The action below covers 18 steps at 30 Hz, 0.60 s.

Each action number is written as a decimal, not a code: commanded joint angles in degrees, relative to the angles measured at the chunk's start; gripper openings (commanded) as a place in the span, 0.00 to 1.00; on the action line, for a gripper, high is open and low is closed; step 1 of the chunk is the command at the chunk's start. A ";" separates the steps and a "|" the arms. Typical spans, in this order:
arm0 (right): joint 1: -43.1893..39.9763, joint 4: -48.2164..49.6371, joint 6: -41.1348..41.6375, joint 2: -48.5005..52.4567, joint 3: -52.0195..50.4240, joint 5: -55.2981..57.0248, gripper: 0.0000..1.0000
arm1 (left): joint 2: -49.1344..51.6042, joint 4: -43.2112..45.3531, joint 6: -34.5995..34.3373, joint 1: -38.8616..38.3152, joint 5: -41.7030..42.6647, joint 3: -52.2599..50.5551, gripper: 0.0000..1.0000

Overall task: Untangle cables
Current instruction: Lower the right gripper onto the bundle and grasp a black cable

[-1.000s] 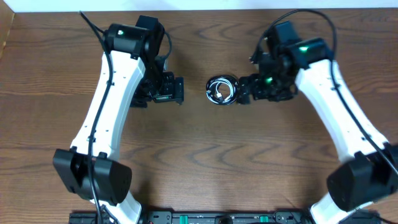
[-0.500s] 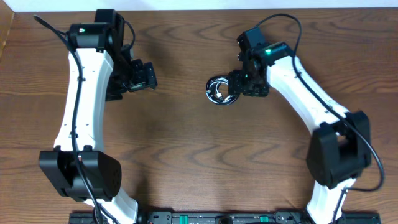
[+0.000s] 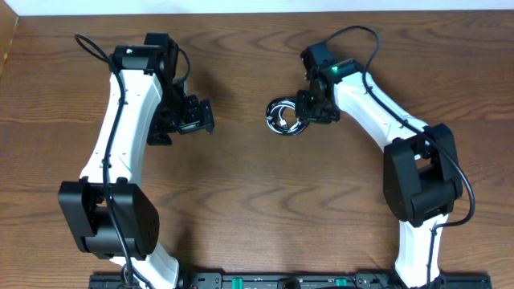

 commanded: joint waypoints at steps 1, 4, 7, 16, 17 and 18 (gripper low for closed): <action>-0.81 0.26 0.37 0.31 0.00 1.53 0.22 | 0.07 0.20 -0.74 0.07 1.29 -0.59 0.98; -1.44 0.35 0.09 0.31 0.02 1.49 0.18 | 0.07 1.42 -0.72 0.07 3.78 -0.59 0.98; -1.86 0.37 -0.28 0.31 0.00 1.49 0.20 | 0.07 2.97 -0.74 0.07 4.83 -0.59 0.98; -0.37 1.66 -0.26 0.63 0.00 1.49 0.24 | 0.07 4.11 -0.74 0.07 4.79 -0.59 0.98; -0.11 1.84 -0.26 0.66 -0.02 1.53 0.25 | 0.07 4.24 -0.74 0.07 4.79 -0.59 0.98; 0.24 2.12 -0.26 0.70 -0.09 1.66 0.26 | 0.07 4.42 -0.74 0.07 4.81 -0.59 0.98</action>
